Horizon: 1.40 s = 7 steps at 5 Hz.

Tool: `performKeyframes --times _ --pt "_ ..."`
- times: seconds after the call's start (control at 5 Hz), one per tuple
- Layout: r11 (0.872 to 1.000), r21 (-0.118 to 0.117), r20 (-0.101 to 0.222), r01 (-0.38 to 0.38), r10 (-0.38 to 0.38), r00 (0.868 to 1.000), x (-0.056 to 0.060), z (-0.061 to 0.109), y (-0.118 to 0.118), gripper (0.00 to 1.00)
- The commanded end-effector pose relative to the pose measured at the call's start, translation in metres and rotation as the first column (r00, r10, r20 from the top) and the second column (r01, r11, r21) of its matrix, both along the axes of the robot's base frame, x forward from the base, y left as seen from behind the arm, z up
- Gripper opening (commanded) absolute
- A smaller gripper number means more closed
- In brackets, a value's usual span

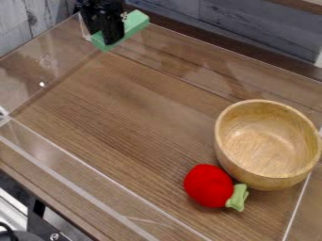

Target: Put the green block in the brown bowl

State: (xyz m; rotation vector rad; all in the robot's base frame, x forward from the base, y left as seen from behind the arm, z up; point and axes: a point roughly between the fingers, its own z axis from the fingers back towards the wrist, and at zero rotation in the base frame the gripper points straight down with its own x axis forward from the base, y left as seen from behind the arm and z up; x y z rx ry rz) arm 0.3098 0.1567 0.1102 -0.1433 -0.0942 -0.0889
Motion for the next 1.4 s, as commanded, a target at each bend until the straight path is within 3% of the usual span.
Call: performKeyframes --times 0.0,0.2,0.4,0.6,1.0,1.2 --pt "0.999 0.025 0.042 0.021 -0.022 0.999 0.001 0.009 0.014 0.00" --pt "0.999 0.014 0.029 0.043 -0.043 0.999 -0.006 0.003 0.015 0.00" --pt "0.998 0.005 0.029 -0.069 0.069 0.997 -0.007 0.004 0.017 0.00" --pt "0.987 -0.009 0.030 -0.161 0.161 0.987 -0.005 0.007 0.013 0.00" --pt "0.987 -0.014 0.020 -0.158 0.158 0.987 -0.006 0.015 0.010 0.00" --pt "0.995 -0.016 0.016 -0.097 0.097 0.995 -0.006 0.015 0.000 0.00"
